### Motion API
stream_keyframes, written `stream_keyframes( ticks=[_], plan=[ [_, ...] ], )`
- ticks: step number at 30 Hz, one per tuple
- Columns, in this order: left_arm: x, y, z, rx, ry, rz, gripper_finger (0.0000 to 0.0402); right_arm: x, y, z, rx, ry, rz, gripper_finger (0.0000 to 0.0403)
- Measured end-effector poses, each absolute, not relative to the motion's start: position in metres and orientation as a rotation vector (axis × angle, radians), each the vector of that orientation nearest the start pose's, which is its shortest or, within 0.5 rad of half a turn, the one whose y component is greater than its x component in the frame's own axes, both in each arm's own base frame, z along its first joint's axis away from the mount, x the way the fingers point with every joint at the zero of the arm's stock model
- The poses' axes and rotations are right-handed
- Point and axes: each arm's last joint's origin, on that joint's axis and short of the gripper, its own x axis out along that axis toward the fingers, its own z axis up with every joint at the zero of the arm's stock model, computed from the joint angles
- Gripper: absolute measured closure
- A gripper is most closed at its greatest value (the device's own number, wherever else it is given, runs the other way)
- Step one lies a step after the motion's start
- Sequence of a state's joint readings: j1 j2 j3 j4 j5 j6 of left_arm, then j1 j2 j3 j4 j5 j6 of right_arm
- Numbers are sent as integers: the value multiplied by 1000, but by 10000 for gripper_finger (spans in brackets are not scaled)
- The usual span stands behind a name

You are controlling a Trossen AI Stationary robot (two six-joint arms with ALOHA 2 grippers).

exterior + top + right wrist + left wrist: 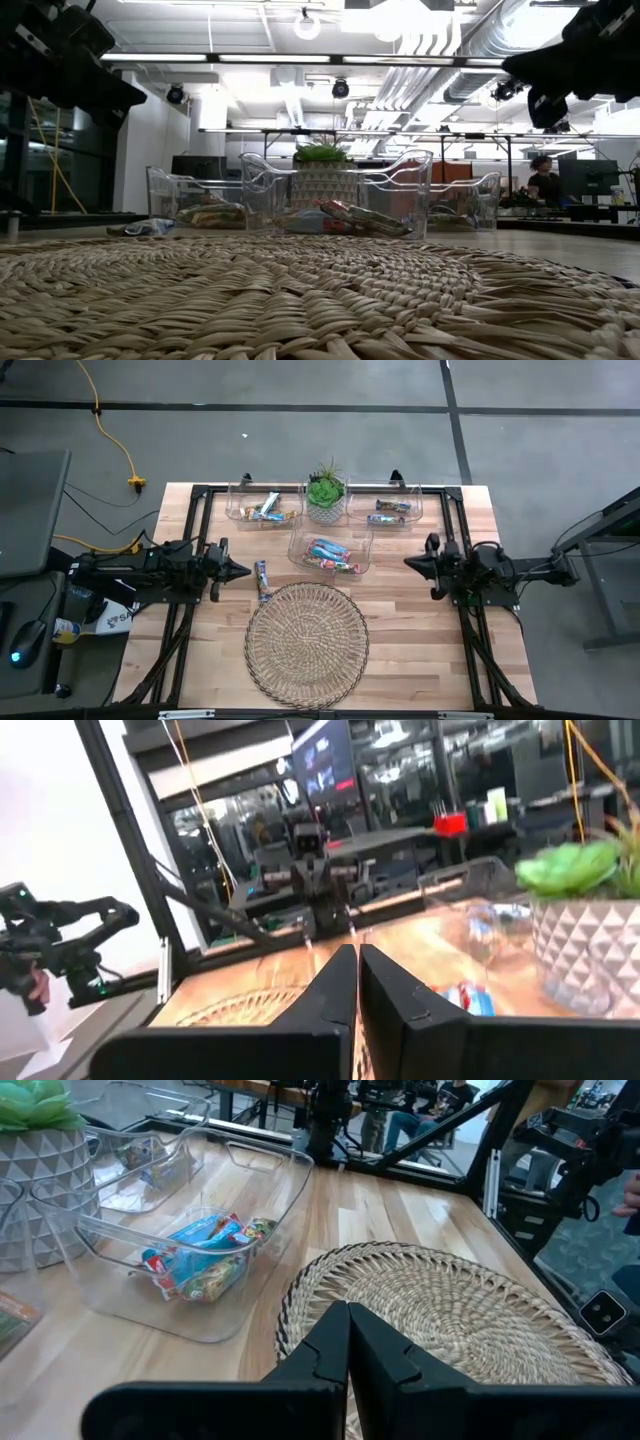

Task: Pick and place Granola Bars by type
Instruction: Put the blue granola bar into the top right transparent bin

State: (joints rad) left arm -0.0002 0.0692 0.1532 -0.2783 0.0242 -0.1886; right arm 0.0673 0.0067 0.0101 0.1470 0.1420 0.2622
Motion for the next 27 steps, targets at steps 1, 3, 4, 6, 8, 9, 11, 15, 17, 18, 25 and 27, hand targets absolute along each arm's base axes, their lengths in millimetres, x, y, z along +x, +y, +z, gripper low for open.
stream_keyframes(
  ticks=[1,3,4,6,8,9,11,15,17,18,25,27],
  plan=[
    [91,-1,183,-190,197,-6,401,96,2,180,284,-149,-52,403],
    [91,-1,183,-190,196,-5,401,97,3,178,302,-130,-35,403],
    [91,-1,183,-190,196,-1,401,97,3,177,313,-114,-27,403],
    [91,0,183,-189,195,6,401,97,4,173,340,-72,-11,403],
    [91,0,183,-189,196,7,401,97,4,170,362,-44,-4,403],
    [91,0,183,-189,196,7,401,97,4,170,365,-40,-4,403],
    [91,0,183,-189,195,11,401,97,4,170,366,-39,-5,403],
    [91,0,183,-188,195,16,401,97,5,170,363,-28,16,403],
    [91,0,183,-187,193,26,401,97,5,169,361,-22,30,403],
    [91,0,183,-187,193,30,401,97,5,169,360,-21,31,403],
    [91,2,186,-209,160,78,401,98,5,168,360,-8,29,402],
    [92,3,190,-243,108,101,401,98,5,168,359,-11,29,402]
  ],
)
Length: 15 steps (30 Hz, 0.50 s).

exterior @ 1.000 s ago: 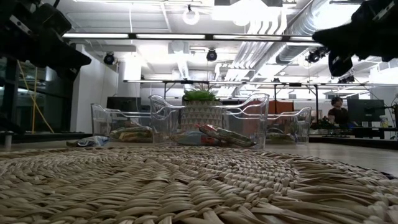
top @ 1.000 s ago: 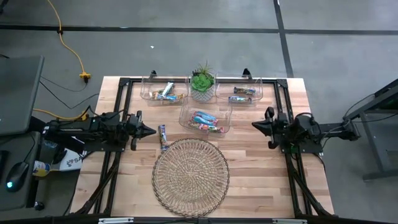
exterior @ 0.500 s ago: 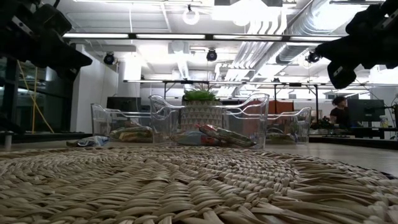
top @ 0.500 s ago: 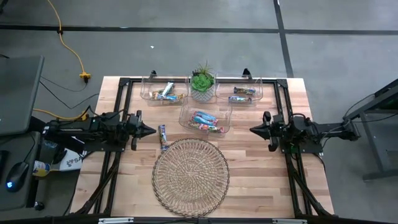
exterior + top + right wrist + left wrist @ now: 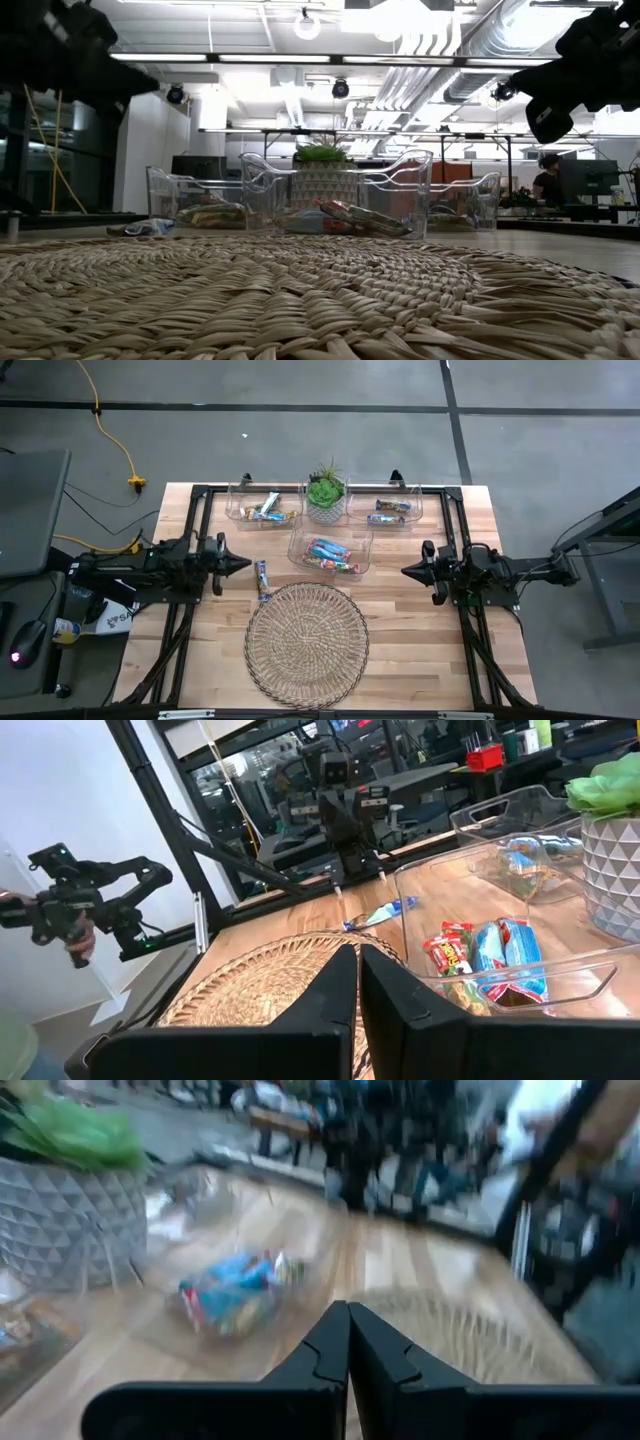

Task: Pick and place Granola Bars by type
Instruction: Put the blue granola bar into the top right transparent bin

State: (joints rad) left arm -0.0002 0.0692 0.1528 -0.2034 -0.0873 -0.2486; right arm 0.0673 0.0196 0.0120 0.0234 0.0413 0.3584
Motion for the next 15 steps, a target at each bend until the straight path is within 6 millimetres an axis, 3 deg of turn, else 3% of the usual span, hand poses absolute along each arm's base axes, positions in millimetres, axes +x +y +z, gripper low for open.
stream_keyframes(
  ticks=[4,8,15],
  plan=[
    [92,4,200,-380,-11,157,401,98,5,168,360,-11,29,402],
    [91,7,205,-670,-114,230,401,98,5,168,360,-12,29,402],
    [92,7,205,-983,-146,207,401,98,5,168,359,-13,28,402]
  ],
)
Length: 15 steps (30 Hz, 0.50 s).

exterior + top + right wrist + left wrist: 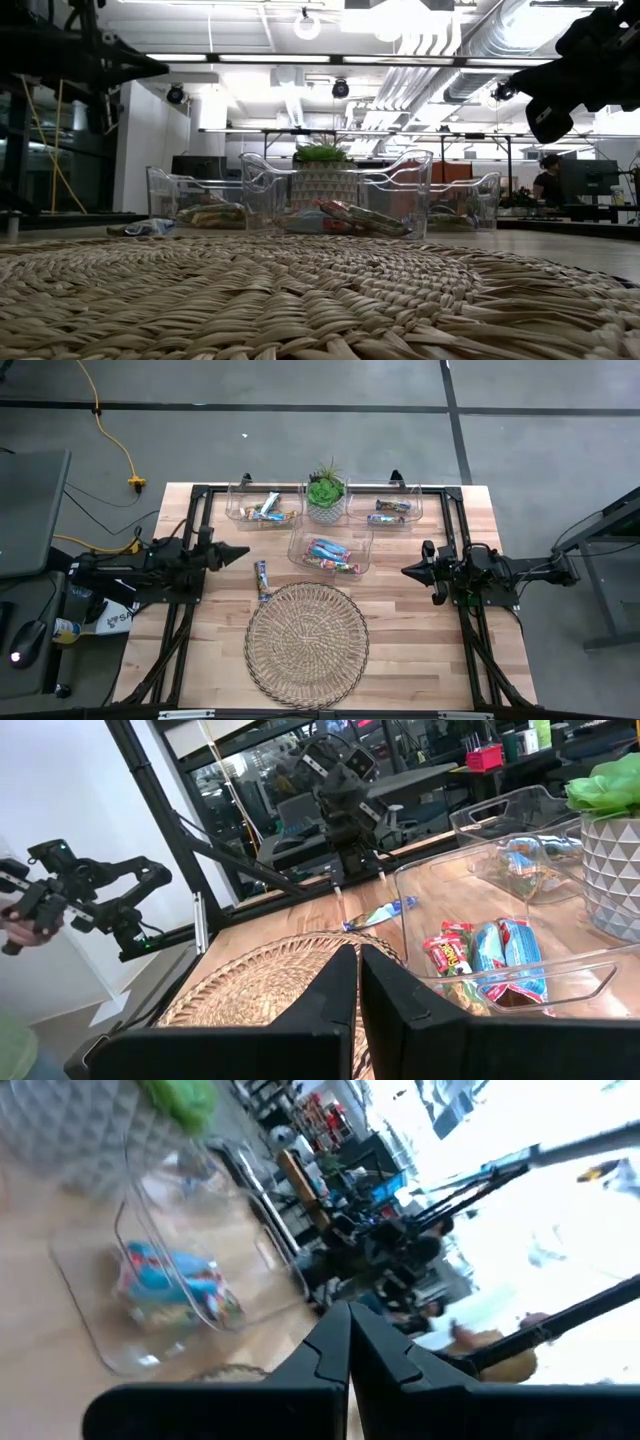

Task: Pick and place Granola Bars by type
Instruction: Put the blue granola bar into the top right transparent bin

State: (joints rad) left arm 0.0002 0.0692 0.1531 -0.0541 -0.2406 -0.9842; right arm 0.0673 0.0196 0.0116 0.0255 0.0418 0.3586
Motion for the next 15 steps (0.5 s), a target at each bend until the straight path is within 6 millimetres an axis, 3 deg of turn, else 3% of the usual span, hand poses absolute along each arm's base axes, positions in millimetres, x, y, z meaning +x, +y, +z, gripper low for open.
stream_keyframes(
  ticks=[7,15],
  plan=[
    [89,9,209,-1108,-37,353,401,98,5,168,359,-13,28,402],
    [99,8,234,-1163,213,493,401,98,5,168,359,-13,29,402]
  ],
)
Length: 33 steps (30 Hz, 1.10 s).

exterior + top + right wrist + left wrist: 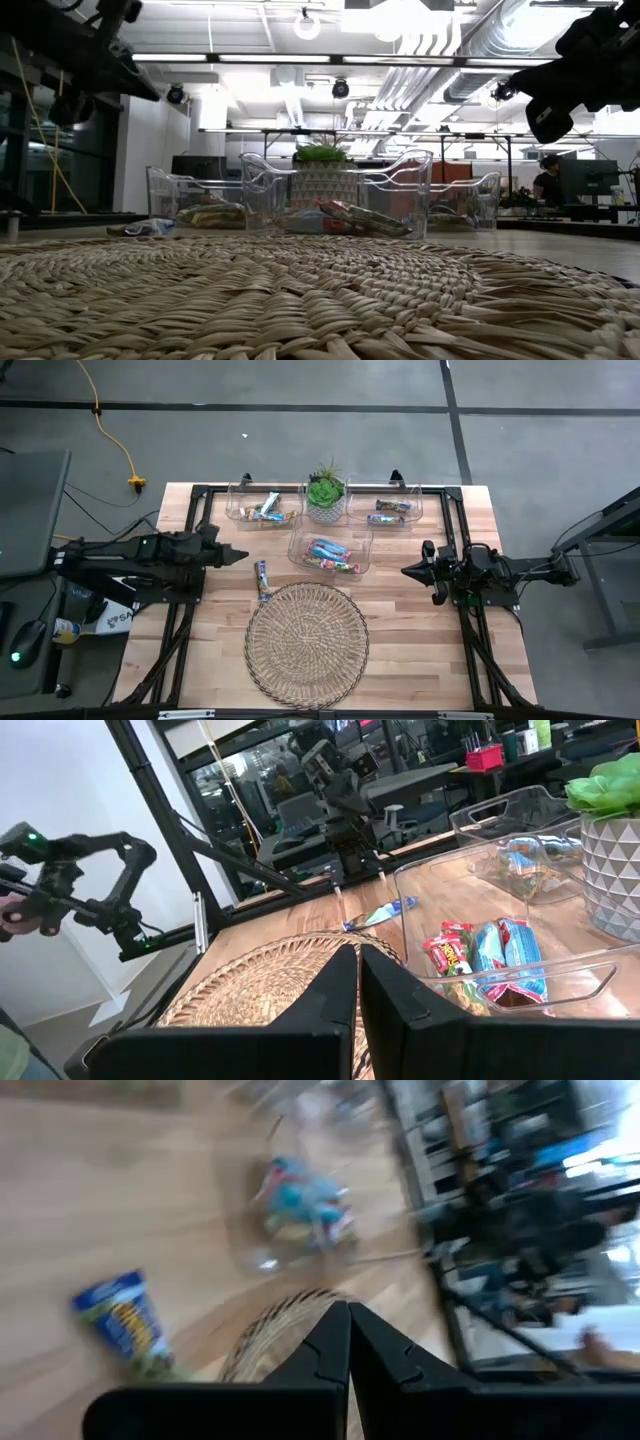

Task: Pick and place Granola Bars by type
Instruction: Put the blue granola bar into the top right transparent bin

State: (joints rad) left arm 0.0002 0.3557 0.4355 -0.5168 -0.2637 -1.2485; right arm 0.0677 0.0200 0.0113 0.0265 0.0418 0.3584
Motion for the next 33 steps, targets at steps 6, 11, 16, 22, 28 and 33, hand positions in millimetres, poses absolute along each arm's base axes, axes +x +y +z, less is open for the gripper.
stream_keyframes(
  ticks=[6,11,16,22,28,33],
  plan=[
    [123,5,246,-1162,476,590,400,98,5,168,359,-13,29,402],
    [150,3,238,-1189,668,628,366,98,5,168,359,-13,28,402],
    [171,0,221,-1247,815,683,295,98,5,168,359,-13,29,402],
    [185,-1,201,-1266,928,758,213,98,5,168,359,-12,29,402],
    [193,0,188,-1290,966,854,172,98,5,168,359,-13,28,402],
    [198,0,178,-1299,966,932,169,98,5,168,359,-12,29,402]
  ],
)
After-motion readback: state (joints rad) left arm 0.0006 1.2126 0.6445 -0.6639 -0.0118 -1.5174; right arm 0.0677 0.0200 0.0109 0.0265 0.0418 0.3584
